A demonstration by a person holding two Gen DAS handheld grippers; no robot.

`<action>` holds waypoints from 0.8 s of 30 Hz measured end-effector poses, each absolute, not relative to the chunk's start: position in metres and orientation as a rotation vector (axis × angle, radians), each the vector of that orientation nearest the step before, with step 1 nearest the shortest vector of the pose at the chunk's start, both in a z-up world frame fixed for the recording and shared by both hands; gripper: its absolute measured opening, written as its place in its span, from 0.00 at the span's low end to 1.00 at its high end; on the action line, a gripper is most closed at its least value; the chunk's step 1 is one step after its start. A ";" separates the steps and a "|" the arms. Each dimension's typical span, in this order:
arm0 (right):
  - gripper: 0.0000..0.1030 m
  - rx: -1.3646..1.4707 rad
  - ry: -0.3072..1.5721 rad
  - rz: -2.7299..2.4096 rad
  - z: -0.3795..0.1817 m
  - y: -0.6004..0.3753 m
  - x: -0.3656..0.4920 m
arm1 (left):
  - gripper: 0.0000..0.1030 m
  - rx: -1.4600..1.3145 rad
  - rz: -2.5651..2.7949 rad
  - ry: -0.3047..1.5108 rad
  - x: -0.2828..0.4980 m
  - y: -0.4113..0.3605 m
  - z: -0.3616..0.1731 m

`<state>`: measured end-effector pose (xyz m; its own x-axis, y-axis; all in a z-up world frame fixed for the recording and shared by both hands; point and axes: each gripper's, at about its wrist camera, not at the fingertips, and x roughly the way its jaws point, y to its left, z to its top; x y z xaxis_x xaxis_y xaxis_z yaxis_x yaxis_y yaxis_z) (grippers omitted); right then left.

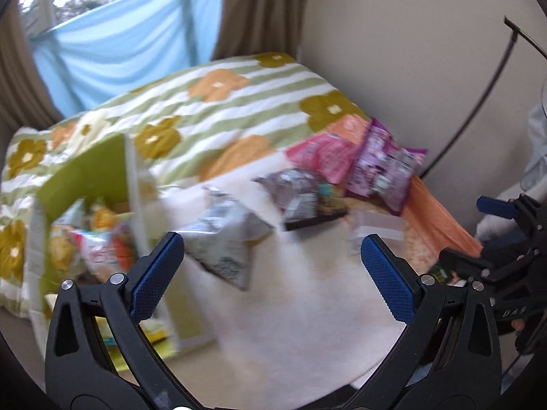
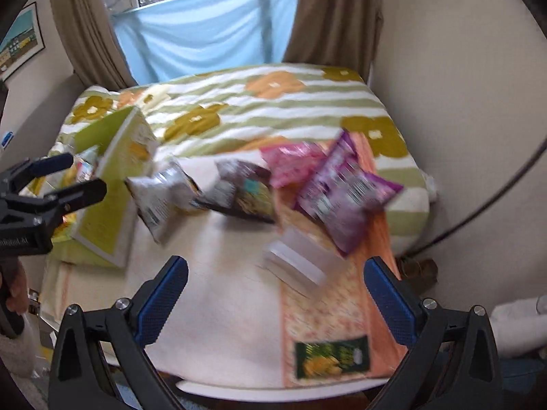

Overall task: Organize snacks
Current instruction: 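Grasp the white translucent pack with left tool while right tool grasps green cracker packet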

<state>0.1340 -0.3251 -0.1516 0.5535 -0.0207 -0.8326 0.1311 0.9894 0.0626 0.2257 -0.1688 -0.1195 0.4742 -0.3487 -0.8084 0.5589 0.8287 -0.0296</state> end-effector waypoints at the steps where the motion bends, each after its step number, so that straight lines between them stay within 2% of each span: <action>1: 1.00 0.128 1.003 -0.099 -0.159 -0.335 0.127 | 1.00 0.251 -0.586 0.941 0.223 -0.184 -0.126; 12: 1.00 0.150 1.072 -0.160 -0.211 -0.370 0.068 | 1.00 0.343 -0.746 1.094 0.206 -0.304 -0.206; 24: 1.00 0.102 1.135 -0.248 -0.258 -0.352 0.066 | 1.00 0.470 -0.836 1.173 0.211 -0.361 -0.283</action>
<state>0.0661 -0.3523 -0.2576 0.3984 -0.1439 -0.9058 0.2473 0.9679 -0.0450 0.2114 -0.3610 -0.2827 0.1463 -0.3241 -0.9346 0.7776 0.6217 -0.0939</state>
